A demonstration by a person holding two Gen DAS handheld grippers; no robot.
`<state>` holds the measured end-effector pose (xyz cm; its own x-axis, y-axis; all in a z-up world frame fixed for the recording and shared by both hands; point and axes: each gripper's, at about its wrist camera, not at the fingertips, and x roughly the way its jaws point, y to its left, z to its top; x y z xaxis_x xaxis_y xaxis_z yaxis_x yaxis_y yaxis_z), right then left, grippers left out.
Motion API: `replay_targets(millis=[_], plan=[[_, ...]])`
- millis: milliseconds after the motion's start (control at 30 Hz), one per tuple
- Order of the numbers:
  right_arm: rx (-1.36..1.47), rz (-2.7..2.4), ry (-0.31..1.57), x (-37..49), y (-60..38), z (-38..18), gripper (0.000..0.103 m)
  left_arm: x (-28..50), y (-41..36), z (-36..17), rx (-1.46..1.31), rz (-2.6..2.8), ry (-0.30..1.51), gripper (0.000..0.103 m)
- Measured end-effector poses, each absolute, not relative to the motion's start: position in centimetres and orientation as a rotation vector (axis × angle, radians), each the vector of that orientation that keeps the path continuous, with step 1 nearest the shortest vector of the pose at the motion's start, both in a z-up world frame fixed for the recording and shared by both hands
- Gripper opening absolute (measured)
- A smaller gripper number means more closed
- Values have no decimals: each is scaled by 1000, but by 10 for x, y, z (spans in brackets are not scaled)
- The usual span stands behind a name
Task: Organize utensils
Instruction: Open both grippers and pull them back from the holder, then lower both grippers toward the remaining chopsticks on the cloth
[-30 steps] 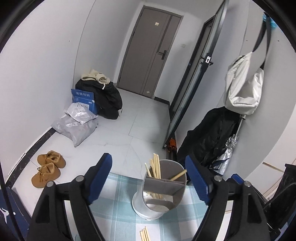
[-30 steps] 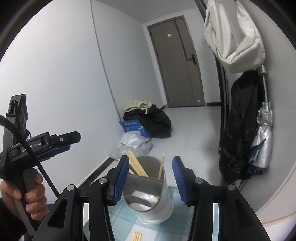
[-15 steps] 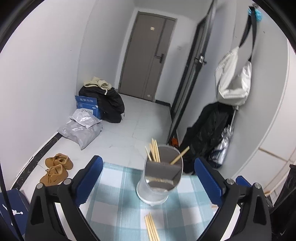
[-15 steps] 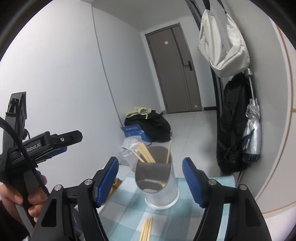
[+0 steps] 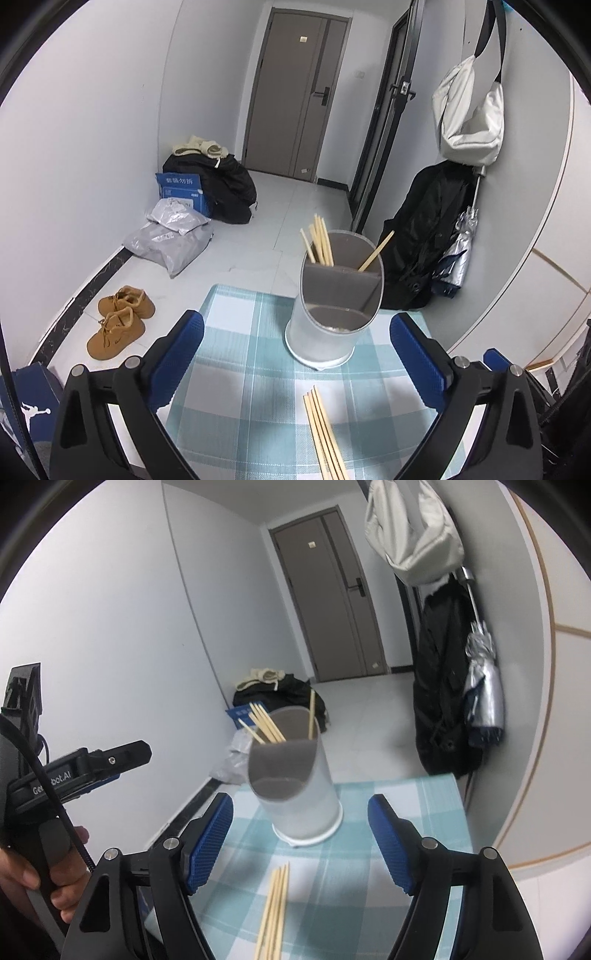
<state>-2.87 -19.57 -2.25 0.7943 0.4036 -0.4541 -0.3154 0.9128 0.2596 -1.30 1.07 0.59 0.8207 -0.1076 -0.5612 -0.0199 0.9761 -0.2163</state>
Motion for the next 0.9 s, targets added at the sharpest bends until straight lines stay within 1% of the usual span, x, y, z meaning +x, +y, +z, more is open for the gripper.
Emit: replay_targets(millis=[267, 400, 633, 800, 900], plan=[[153, 360, 595, -27, -199, -49, 75, 3, 7, -18, -216, -54, 671, 99], [147, 350, 647, -22, -197, -63, 75, 12, 10, -38, -245, -64, 745, 99], [124, 339, 746, -7, -187, -90, 75, 23, 19, -48, -242, -54, 792, 99], [103, 426, 861, 6, -166, -112, 75, 27, 28, -56, -235, -73, 834, 99], [74, 442, 903, 12, -151, -123, 71, 27, 38, -58, -253, -68, 836, 99]])
